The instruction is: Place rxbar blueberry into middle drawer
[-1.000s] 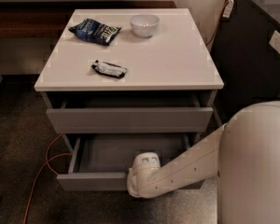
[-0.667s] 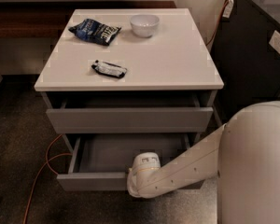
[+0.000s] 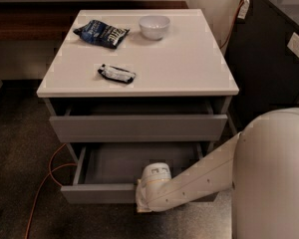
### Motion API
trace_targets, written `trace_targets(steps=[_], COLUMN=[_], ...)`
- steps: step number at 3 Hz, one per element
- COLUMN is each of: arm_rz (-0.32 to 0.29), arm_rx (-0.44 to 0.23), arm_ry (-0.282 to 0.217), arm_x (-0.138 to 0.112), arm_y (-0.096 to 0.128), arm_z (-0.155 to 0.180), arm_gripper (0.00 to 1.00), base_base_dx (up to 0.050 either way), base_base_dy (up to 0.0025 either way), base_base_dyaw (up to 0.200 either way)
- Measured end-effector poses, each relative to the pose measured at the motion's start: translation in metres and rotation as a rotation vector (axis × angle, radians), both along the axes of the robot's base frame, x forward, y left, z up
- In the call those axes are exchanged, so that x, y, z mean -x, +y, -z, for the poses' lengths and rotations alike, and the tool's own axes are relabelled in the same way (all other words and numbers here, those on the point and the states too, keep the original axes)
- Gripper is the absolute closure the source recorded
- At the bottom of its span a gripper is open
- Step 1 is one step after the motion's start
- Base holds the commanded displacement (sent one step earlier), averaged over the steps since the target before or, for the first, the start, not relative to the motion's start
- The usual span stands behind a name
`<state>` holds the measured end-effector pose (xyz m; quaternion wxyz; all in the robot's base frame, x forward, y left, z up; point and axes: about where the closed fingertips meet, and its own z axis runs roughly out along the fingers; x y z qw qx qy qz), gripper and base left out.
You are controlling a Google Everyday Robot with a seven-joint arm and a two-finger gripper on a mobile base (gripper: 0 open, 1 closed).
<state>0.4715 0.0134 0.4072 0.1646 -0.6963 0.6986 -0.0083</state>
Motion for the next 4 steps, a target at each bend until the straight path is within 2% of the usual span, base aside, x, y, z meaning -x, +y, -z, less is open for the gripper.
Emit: trace_targets(steps=[1, 3, 4], arm_rz=[0.001, 0.019, 0.015], arm_rx=[-0.005, -0.095, -0.135], arm_ry=[0.004, 0.043, 0.079], arm_x=[-0.001, -0.02, -0.021], arm_y=[0.0, 0.0, 0.009], arm_z=[0.0, -0.004, 0.007], arm_gripper=[0.0, 0.02, 0.24], base_base_dx=[0.0, 0.0, 0.0], base_base_dy=[0.0, 0.0, 0.0], base_base_dyaw=[0.0, 0.0, 0.0])
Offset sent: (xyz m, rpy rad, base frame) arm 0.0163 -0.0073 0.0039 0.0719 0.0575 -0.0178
